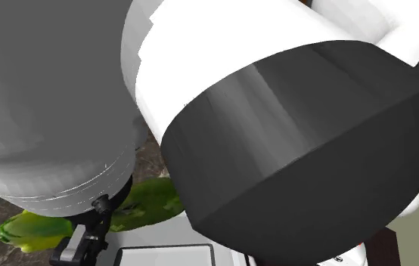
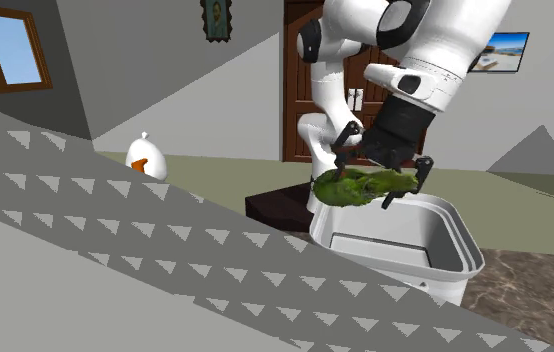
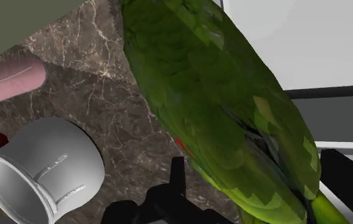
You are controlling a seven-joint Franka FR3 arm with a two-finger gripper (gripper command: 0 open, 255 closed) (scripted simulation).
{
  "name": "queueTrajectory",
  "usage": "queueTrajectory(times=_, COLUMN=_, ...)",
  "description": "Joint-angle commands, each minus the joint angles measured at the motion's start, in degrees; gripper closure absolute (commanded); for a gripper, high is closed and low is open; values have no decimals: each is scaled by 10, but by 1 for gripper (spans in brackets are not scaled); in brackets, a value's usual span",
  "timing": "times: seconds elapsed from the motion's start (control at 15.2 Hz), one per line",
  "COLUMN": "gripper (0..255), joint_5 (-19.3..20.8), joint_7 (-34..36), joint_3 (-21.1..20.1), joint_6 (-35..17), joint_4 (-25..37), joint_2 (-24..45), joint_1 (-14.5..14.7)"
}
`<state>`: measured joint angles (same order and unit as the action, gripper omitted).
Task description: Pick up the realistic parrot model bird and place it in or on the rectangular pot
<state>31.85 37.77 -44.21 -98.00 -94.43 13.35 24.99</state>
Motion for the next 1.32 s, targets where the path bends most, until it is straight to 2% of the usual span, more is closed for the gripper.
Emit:
queueTrajectory(times=0.0, gripper=255, joint_5=-159, joint_7=1, joint_3=-24, joint_6=-9, joint_4=-16, joint_2=4, joint_1=-26)
queueTrajectory(times=0.13, gripper=255, joint_5=-151, joint_7=8, joint_3=-40, joint_6=-22, joint_4=-29, joint_2=10, joint_1=-41)
queueTrajectory(times=0.26, gripper=255, joint_5=-148, joint_7=11, joint_3=-39, joint_6=-37, joint_4=-42, joint_2=13, joint_1=-41)
queueTrajectory(times=0.79, gripper=255, joint_5=-148, joint_7=11, joint_3=-39, joint_6=-37, joint_4=-42, joint_2=13, joint_1=-41)
queueTrajectory(times=0.86, gripper=0, joint_5=-148, joint_7=11, joint_3=-39, joint_6=-37, joint_4=-42, joint_2=13, joint_1=-41)
queueTrajectory(times=1.19, gripper=0, joint_5=-148, joint_7=11, joint_3=-39, joint_6=-37, joint_4=-42, joint_2=13, joint_1=-41)
queueTrajectory(times=1.25, gripper=0, joint_5=-149, joint_7=10, joint_3=-41, joint_6=-18, joint_4=-23, joint_2=13, joint_1=-38)
